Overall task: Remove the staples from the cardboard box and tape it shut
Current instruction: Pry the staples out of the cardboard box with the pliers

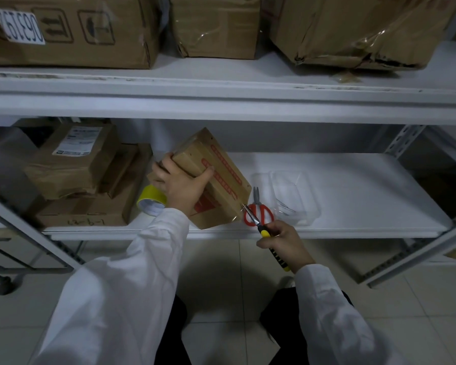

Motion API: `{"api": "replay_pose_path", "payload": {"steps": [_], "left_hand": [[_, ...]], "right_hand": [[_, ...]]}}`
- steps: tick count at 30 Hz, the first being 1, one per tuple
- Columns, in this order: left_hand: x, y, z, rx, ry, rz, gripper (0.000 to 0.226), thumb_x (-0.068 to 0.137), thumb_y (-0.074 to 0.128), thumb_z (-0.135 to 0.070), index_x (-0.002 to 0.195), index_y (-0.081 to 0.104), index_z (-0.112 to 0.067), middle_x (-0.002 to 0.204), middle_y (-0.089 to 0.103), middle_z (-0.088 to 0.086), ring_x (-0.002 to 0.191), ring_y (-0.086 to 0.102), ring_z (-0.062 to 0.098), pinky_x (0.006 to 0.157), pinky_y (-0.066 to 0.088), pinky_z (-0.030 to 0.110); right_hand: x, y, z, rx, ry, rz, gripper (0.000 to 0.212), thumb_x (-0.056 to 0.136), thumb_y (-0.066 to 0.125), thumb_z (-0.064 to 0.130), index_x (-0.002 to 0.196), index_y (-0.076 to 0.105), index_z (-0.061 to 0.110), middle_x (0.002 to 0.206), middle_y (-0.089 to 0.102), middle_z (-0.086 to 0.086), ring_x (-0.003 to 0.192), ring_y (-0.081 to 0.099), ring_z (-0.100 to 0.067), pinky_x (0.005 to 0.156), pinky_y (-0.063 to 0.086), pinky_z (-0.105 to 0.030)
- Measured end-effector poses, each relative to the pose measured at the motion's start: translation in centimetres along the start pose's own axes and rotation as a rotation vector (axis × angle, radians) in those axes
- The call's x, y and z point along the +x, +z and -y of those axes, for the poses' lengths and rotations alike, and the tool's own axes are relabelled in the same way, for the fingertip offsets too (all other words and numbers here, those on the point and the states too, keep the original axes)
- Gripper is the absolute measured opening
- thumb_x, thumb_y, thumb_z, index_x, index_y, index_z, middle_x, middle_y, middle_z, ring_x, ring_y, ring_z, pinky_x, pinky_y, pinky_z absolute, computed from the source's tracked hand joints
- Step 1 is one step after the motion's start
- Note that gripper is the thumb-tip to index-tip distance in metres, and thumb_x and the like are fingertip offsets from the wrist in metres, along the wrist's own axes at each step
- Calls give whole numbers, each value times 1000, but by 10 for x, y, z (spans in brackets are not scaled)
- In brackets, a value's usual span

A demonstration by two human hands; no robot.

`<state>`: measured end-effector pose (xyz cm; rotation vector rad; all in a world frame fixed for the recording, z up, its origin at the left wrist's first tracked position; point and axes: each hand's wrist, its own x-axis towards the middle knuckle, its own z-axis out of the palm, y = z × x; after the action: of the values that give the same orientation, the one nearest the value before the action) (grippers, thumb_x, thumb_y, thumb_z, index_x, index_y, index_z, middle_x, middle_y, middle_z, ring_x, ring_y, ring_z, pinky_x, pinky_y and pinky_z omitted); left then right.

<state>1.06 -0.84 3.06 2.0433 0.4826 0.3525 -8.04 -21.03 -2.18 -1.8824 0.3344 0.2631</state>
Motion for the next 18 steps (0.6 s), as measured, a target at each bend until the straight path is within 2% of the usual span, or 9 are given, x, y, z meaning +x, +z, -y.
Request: {"api": "replay_pose_path", "payload": {"steps": [10,18], "left_hand": [[-5,2,-4,15,-28,-40,100,63,77,-52,138,22,-16,149,11,15,136,14,44,112,20,54],[-5,3,-4,46,-45,-55,100,62,75,-55,137,22,-15,146,14,16,133,18,47,111,22,56]], "right_hand": [[0,-3,2,-40,-23,-51,19,69,72,2,87,65,5,84,60,-11,72,54,-19,63,41,-25],[-1,-8,7,-55,8,-32,17,69,71,1,84,65,6,74,57,-7,69,53,-20,62,40,-26]]}}
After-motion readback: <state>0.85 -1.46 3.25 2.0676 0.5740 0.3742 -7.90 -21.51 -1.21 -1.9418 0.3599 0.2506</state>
